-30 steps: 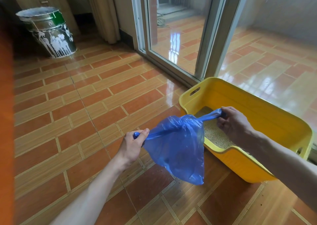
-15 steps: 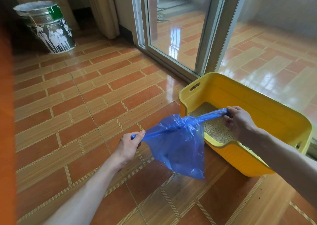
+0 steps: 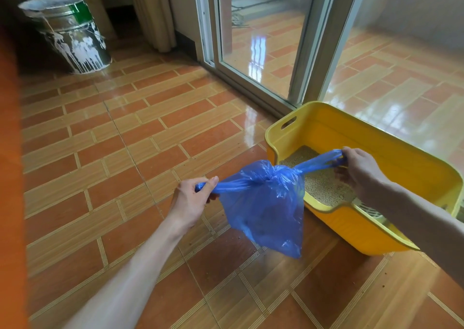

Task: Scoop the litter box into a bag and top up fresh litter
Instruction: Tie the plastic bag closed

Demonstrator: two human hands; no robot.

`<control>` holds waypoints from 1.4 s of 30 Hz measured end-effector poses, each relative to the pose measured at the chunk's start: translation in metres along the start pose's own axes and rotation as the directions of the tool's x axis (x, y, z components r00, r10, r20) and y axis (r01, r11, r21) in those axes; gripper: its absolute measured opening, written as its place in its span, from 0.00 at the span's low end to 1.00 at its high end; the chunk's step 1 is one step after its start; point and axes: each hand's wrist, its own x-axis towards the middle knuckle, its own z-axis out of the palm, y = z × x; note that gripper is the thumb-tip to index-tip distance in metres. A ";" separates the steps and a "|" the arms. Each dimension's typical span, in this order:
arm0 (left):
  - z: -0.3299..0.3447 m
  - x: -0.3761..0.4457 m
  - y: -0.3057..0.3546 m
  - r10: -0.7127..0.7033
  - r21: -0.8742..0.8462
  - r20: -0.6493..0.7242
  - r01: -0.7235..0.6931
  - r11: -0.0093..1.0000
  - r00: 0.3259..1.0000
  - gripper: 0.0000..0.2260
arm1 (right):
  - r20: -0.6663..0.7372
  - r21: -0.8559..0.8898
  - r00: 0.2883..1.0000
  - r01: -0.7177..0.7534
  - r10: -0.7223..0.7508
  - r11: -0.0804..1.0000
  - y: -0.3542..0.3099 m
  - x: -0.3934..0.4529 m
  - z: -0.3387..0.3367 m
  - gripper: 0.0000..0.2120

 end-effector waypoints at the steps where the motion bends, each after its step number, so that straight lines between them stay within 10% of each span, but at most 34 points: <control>1: -0.001 0.001 0.007 0.014 -0.015 -0.045 -0.014 1.000 0.999 0.19 | 0.022 -0.042 0.998 0.053 -0.053 0.998 -0.007 -0.004 -0.001 0.11; 6: -0.004 0.009 0.045 -0.020 -0.233 -0.219 -0.032 0.972 0.975 0.18 | 0.114 -0.033 0.961 0.255 -0.250 0.966 -0.036 -0.024 0.005 0.10; 14: -0.008 0.006 0.101 -0.250 -0.547 -0.093 0.160 0.822 0.964 0.20 | 0.304 0.174 0.920 0.202 -0.248 0.964 -0.077 -0.053 0.025 0.10; 21: -0.022 -0.012 0.208 -0.346 -0.459 -0.026 0.296 0.838 0.938 0.13 | 0.462 0.109 0.884 0.029 -0.077 0.994 -0.167 -0.114 0.031 0.13; 34: -0.092 -0.040 0.447 -0.276 -0.257 0.118 0.298 0.919 0.954 0.09 | 0.600 -0.213 0.768 0.425 -0.226 0.880 -0.351 -0.214 0.044 0.07; 42: -0.142 -0.052 0.523 -0.287 -0.196 0.090 0.299 0.934 0.954 0.13 | 0.759 -0.223 0.651 0.265 -0.003 0.938 -0.463 -0.242 0.036 0.08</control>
